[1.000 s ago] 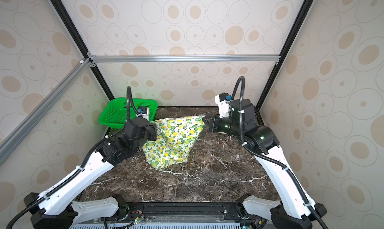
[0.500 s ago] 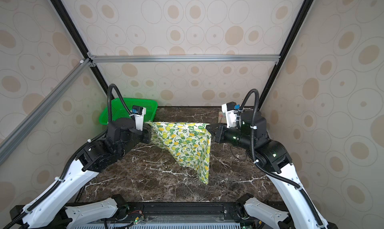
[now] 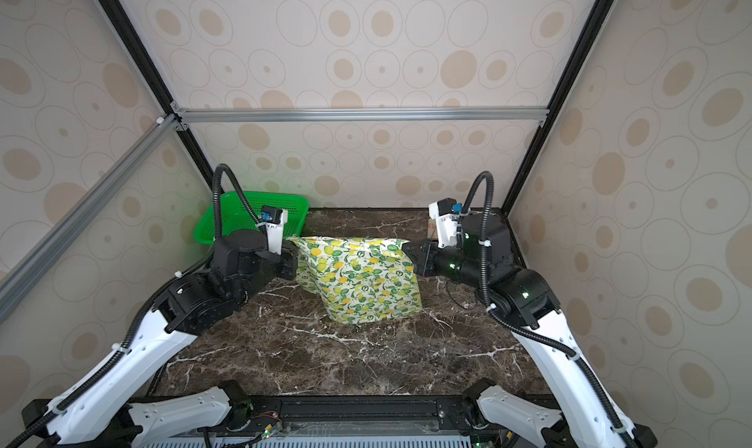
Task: Fold and stack skirts
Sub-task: Flatten out the skirt at the center of the table.
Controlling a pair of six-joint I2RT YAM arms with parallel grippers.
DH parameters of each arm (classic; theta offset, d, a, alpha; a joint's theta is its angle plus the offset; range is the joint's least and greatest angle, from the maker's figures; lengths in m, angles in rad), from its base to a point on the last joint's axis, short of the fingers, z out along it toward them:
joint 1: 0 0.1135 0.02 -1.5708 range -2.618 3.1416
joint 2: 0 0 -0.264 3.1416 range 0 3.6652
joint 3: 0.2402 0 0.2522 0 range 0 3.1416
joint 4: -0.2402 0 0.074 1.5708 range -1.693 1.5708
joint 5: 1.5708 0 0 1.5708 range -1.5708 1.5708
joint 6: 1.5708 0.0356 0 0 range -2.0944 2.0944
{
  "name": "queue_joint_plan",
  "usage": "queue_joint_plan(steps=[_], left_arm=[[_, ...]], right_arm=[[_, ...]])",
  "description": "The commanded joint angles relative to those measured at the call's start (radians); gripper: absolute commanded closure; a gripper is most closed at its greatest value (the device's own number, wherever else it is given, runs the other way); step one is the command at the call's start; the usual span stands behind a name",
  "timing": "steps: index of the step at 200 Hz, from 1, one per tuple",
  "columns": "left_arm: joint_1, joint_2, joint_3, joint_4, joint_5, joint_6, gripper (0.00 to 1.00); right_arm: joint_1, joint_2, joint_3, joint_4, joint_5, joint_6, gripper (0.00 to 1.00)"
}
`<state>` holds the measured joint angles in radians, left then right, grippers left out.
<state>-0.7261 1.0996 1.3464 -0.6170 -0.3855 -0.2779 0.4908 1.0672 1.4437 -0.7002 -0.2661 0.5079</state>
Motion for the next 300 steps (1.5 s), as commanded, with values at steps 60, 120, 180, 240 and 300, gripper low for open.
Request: queue_joint_plan(steps=[60,120,180,240,300], left_arm=[[0.272,0.402,0.166,0.308,0.022,0.138,1.0],[0.298,0.494,0.381,0.347,0.077,0.185,1.0],[0.276,0.169,-0.221,0.442,0.207,0.015,1.0],[0.157,0.0,-0.77,0.432,0.325,-0.319,0.98],[0.122,-0.167,-0.772,0.21,0.334,-0.413,0.28]], right_arm=[[-0.29,0.349,0.124,0.181,-0.08,-0.121,1.0],[-0.359,0.428,0.202,0.199,-0.167,-0.161,1.0],[-0.352,0.227,-0.315,0.297,-0.219,-0.084,1.0],[-0.27,-0.006,-0.866,0.322,-0.167,0.034,1.0],[-0.236,-0.238,-0.878,0.095,-0.086,0.075,0.5]])
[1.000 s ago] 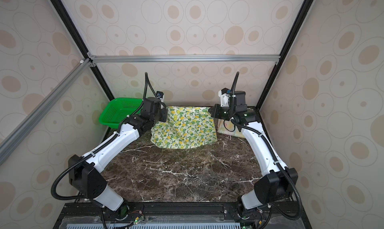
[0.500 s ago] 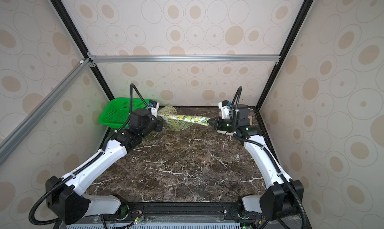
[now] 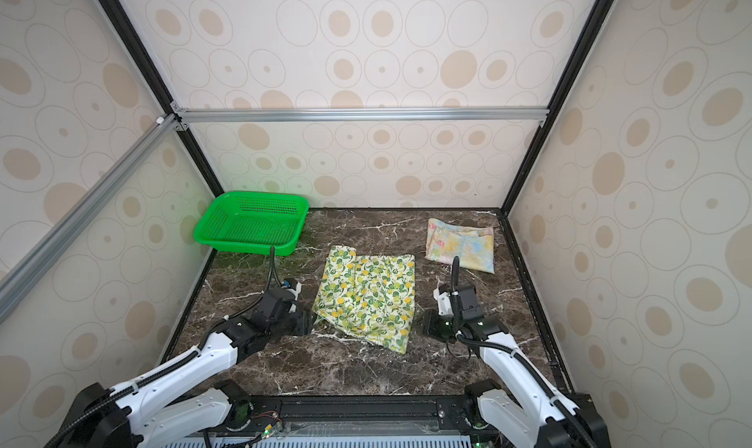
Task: Fold and stack skirts
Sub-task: Flatten out the skirt at the center of the table.
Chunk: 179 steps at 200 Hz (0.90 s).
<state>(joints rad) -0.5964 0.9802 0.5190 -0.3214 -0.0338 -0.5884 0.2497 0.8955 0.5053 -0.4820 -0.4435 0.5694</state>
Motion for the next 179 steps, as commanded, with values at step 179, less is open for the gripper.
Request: queue_joint_plan(steps=[179], left_arm=[[0.039,0.264,0.105,-0.228,-0.198,-0.185,0.41]], right_arm=[[0.272,0.137,-0.05,0.051,0.142,0.184,0.52]])
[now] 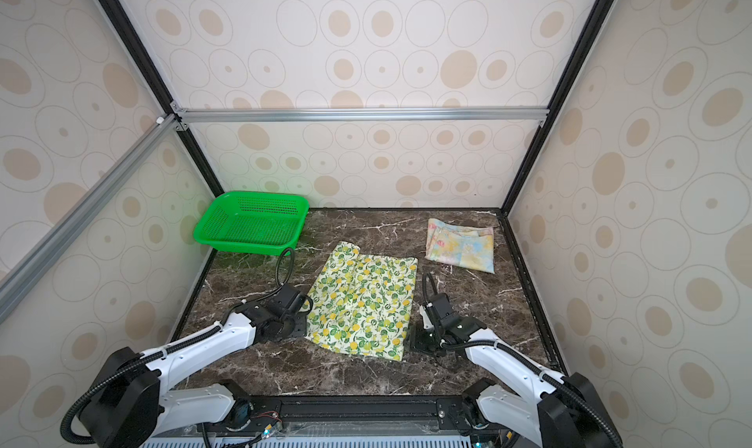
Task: Fold and stack skirts
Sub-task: Flatten out the skirt at the center of the table.
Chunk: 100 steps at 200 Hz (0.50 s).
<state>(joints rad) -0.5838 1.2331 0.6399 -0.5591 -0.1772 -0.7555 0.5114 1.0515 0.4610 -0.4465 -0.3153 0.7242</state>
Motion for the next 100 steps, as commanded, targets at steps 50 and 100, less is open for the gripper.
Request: queue_joint_plan(steps=[50,100], left_arm=[[0.123,-0.016,-0.079,0.115,0.002,0.016,0.52],[0.148,0.004,-0.107,0.216,0.082,0.044,0.6]], right_arm=[[0.013,0.034,0.013,0.062,-0.016,0.037,0.55],[0.014,0.079,0.036,0.083,-0.037,0.041,0.58]])
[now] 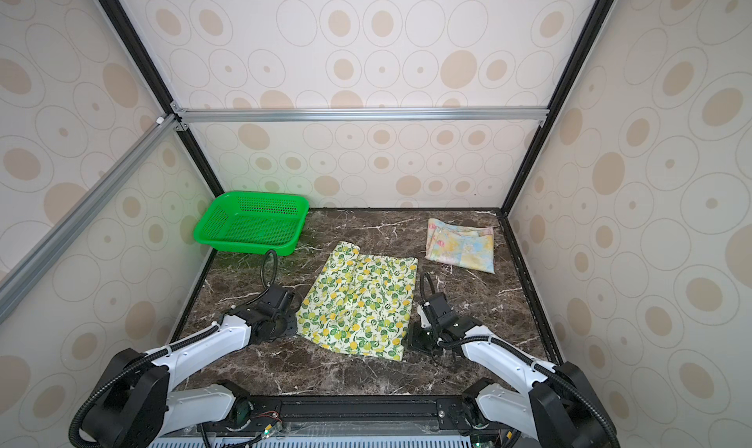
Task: Fold and stack skirts
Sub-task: Flatten out the skirt at the center of the table.
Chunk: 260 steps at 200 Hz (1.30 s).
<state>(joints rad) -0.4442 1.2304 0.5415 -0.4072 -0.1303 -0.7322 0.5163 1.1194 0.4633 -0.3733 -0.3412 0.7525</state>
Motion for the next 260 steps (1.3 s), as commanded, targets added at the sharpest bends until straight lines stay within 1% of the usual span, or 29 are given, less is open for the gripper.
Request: queue_joint_plan(steps=[1,31,62,100,113,123,131,150,162,173,177,192,222,243,260], left_arm=[[0.009,0.008,-0.009,0.065,0.036,0.021,0.6],[0.012,0.025,-0.03,0.106,0.053,0.025,0.64],[0.018,0.03,-0.038,0.098,0.053,0.03,0.66],[0.028,0.029,-0.048,0.09,0.043,0.037,0.68],[0.032,0.035,-0.05,0.095,0.043,0.04,0.7],[0.033,0.039,-0.054,0.101,0.043,0.041,0.74],[0.035,0.043,-0.057,0.108,0.043,0.042,0.8],[0.038,0.051,-0.058,0.113,0.043,0.043,1.0],[0.038,0.05,-0.058,0.114,0.044,0.046,1.0],[0.039,0.044,-0.058,0.113,0.045,0.045,1.0],[0.039,0.04,-0.058,0.114,0.046,0.047,1.0],[0.04,0.026,-0.057,0.109,0.048,0.046,1.0],[0.039,-0.007,-0.062,0.104,0.05,0.036,1.0],[0.039,-0.02,-0.066,0.102,0.053,0.029,1.0],[0.04,-0.031,-0.069,0.103,0.057,0.023,1.0]], right_arm=[[0.008,0.011,0.034,0.009,-0.01,0.013,0.58],[0.011,0.016,0.038,0.0,-0.01,0.015,0.58],[0.012,0.006,0.037,-0.014,-0.007,0.02,0.58],[0.014,0.002,0.037,-0.037,-0.004,0.016,0.55],[0.017,0.004,0.037,-0.042,-0.008,0.015,0.55],[0.021,0.006,0.036,-0.042,-0.008,0.014,0.54],[0.022,0.008,0.033,-0.04,-0.007,0.017,0.54],[0.03,0.01,0.028,-0.04,-0.007,0.021,0.54],[0.041,0.007,0.025,-0.048,-0.006,0.023,0.53],[0.053,0.001,0.023,-0.06,0.002,0.024,0.45],[0.057,-0.003,0.023,-0.065,0.006,0.024,0.43],[0.069,-0.01,0.022,-0.085,0.017,0.026,0.42],[0.089,-0.004,-0.001,-0.061,0.017,0.051,0.45],[0.099,0.026,-0.006,-0.02,0.009,0.064,0.54],[0.118,0.06,0.003,0.012,0.009,0.07,0.55]])
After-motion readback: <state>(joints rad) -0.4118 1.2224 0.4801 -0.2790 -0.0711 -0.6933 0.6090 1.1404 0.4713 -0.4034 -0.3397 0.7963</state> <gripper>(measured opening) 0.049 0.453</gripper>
